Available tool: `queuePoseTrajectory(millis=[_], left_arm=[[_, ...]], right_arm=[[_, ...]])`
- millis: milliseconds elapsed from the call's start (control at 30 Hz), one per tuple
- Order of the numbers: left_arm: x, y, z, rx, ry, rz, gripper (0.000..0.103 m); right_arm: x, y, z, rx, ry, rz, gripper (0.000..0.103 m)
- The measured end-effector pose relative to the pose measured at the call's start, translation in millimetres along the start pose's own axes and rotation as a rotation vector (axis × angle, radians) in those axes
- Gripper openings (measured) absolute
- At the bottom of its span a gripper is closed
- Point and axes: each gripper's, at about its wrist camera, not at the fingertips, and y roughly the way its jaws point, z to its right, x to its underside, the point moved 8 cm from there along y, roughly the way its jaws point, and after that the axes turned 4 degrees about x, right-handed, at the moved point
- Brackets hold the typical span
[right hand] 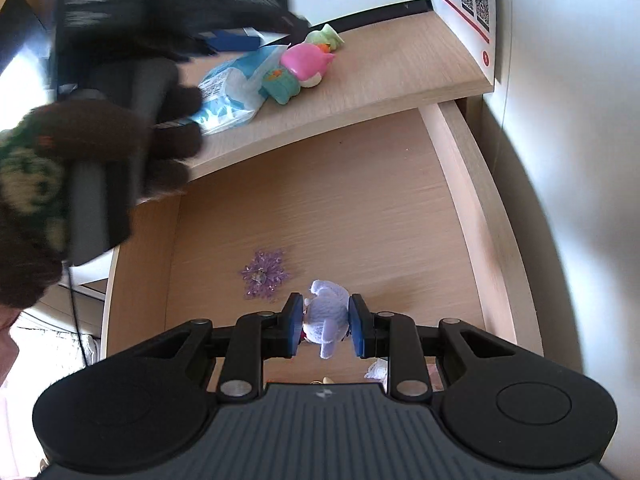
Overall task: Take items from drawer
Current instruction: 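Release the pink toy with the left gripper while the right gripper carries the lavender plush upward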
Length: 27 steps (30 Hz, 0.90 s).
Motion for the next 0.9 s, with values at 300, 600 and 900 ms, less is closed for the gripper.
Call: queuePoseTrajectory(millis=[300,600,900], left_arm=[[108,-97,-29,0.039,-0.128,-0.134,0.053],[172,-178,-82,-0.119,-0.252,-0.185,0.053],[179,-209,-90,-0.166,-0.344,-0.13,0.052]], right_arm=[[-60,-16,3,-0.007,0.052,0.124,0.024],[-181,-23,-26,0.06,-0.061,0.328,0.023],[-107,22,-34,0.01,-0.119,0.1,0.028]])
